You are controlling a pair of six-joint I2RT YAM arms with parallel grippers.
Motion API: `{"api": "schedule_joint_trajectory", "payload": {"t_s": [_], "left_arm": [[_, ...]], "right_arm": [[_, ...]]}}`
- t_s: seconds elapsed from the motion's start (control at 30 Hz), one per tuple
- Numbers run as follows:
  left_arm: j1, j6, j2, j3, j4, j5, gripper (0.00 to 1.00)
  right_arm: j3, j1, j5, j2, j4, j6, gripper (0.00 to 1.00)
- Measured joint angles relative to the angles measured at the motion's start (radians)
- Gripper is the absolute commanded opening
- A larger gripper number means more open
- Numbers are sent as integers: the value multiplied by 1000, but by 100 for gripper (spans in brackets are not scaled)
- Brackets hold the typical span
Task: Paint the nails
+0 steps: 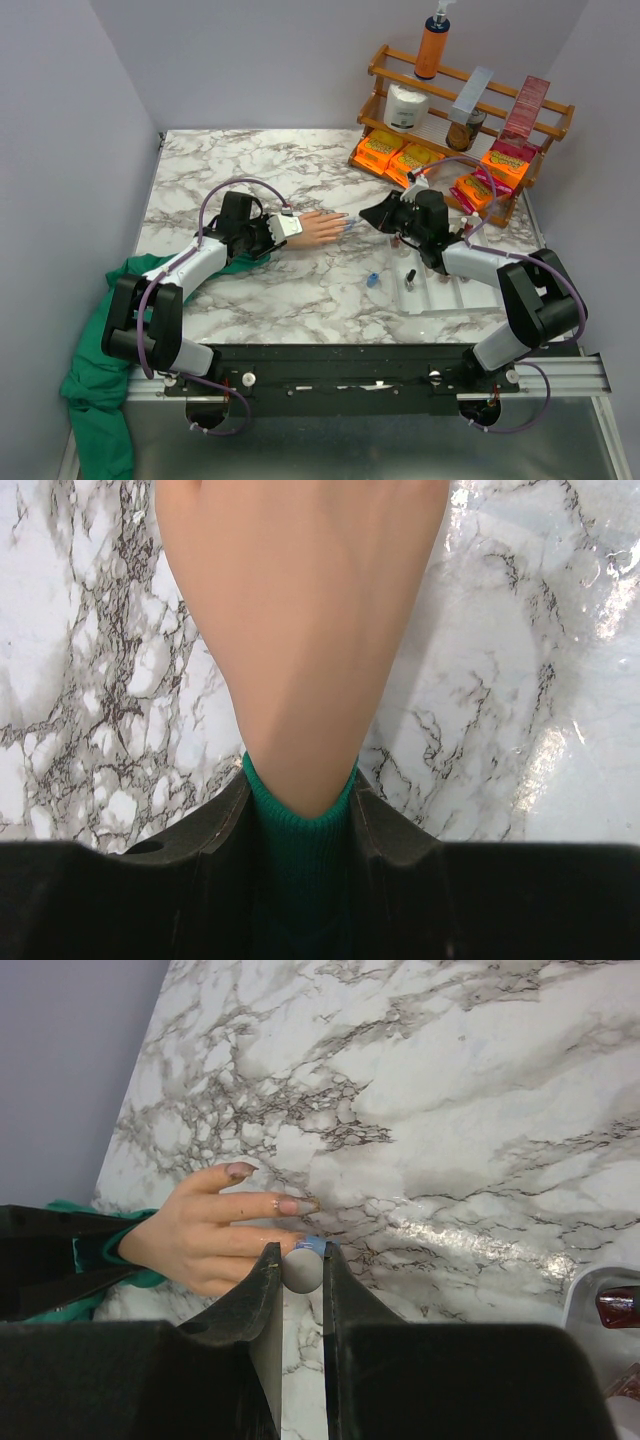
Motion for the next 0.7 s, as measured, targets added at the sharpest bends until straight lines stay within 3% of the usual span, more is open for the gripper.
{"api": "schedule_joint_trajectory", "payload": {"t_s": [0.7], "left_arm": [[0,0,0,0,-1,0,0]], "right_arm": [[0,-3,47,-2,-48,-1,1]]}}
